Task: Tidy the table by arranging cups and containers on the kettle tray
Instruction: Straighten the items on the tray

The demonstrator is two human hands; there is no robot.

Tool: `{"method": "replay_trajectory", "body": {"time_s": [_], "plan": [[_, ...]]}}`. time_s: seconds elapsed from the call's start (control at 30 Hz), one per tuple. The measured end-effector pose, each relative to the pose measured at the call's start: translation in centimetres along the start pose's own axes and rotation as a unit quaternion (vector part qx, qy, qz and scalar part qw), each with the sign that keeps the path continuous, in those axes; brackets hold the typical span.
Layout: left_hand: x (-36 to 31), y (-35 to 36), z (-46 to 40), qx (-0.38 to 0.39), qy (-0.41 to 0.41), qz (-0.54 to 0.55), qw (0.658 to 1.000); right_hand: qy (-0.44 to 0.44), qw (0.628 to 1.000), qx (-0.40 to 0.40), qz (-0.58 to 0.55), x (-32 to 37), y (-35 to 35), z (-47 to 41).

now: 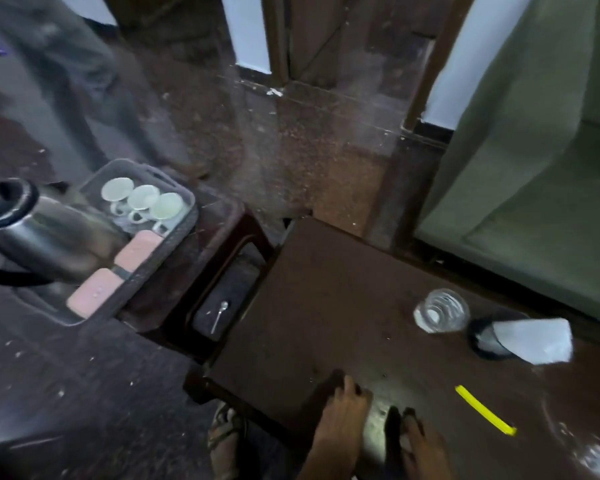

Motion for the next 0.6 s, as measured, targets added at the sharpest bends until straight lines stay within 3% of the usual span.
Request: {"method": "replay_trajectory", "body": {"time_s": [0.07, 0.1, 0.27, 0.47, 0.6], "plan": [[1.9, -2.6, 0.1, -0.031, -0.01, 0.04, 0.999, 0.075, 0.989, -0.1, -0.077, -0.4, -3.1, -1.3], [3.4, -4.3, 0.3, -0.053, -0.021, 0.067, 0.996, 0.066, 0.984, -0.121, -0.115, 0.4, -5.4, -2.7], [13.9, -15.9, 2.0, -0.222, -0.085, 0.203, 0.95, -0.071, 0.979, -0.172, -0.077, 7.1, -14.3, -11.1], [29.5, -29.3, 8.0, -0.461, -0.14, 0.28, 0.83, -0.253, 0.922, -0.28, -0.084, 23.2, -24.3, -18.3], [38.6, -31.2, 10.1, -0.484, -0.212, 0.315, 0.789, -0.333, 0.893, -0.292, -0.08, 34.0, -26.8, -21.2]]}}
Point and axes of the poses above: each hand's wrist, its own z-axis away from the middle knuckle, its own y-axis out of the palm, x = y × z, the point moved 10 cm from there along -z, towards the middle knuckle, and after that the axes turned 15 degrees about -y, right-handed, at the moved point
